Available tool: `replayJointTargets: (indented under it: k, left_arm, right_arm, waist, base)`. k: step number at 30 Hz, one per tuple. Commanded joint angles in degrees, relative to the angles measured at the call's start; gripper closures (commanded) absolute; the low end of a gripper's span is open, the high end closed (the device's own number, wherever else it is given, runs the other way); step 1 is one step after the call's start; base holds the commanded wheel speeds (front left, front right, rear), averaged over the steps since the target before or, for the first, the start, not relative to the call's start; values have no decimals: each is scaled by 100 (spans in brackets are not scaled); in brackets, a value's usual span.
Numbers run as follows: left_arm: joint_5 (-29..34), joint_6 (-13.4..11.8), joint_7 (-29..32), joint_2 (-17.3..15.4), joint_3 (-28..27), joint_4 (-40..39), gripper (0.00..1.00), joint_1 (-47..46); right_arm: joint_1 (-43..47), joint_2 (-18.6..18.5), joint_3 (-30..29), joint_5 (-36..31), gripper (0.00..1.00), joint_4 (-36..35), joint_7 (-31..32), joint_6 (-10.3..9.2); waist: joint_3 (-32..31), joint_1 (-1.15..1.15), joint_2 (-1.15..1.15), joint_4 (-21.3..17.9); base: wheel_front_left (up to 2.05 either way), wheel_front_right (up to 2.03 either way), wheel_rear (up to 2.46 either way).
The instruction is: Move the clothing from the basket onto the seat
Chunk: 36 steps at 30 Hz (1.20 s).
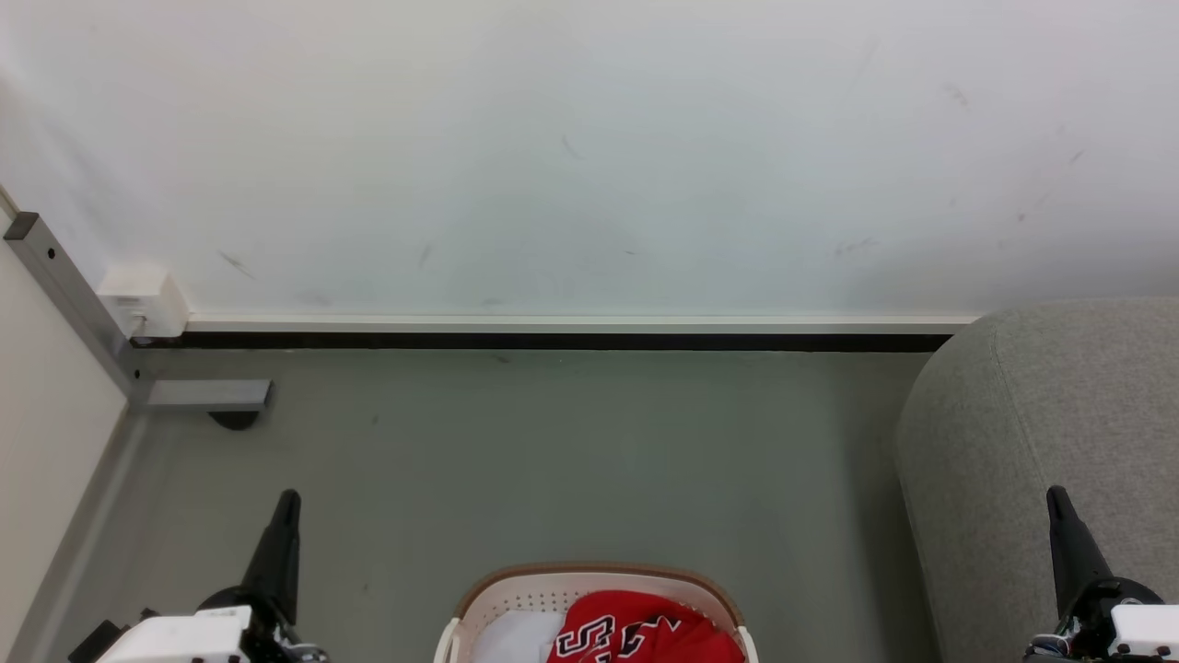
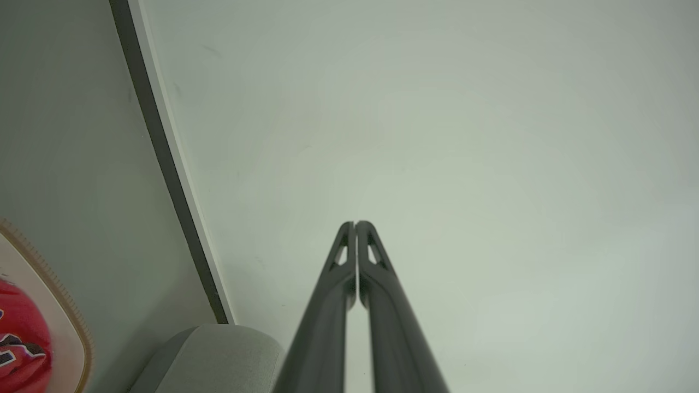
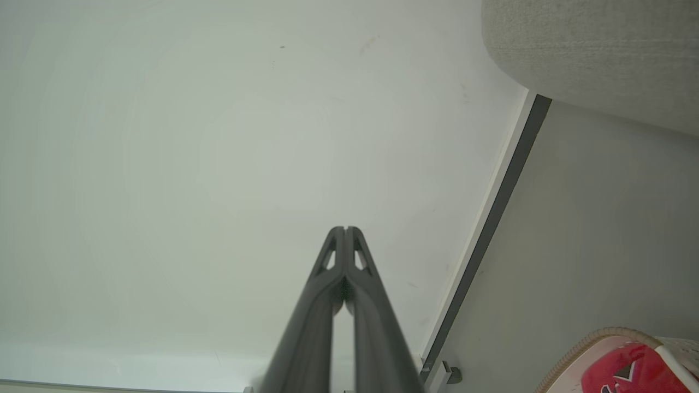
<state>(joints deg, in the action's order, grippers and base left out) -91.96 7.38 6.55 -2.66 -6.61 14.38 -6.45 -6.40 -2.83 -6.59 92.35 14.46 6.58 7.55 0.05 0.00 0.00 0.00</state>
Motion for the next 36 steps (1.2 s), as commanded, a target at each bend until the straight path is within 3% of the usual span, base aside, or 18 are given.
replayJointTargets:
  k: [1, 36]
  left_arm:
    - [-74, 25, 22, -44, -6, -14, 100, -30]
    - [-75, 25, 22, -44, -5, -14, 100, -30]
  right_arm:
    - [-35, -3, -17, 0, 100, -33, 16, -13]
    - [-35, -3, -17, 0, 100, -33, 17, -13]
  waist:
    - [0, 0, 0, 0]
    - [0, 0, 0, 0]
  base:
    - [0, 0, 0]
    - [0, 0, 0]
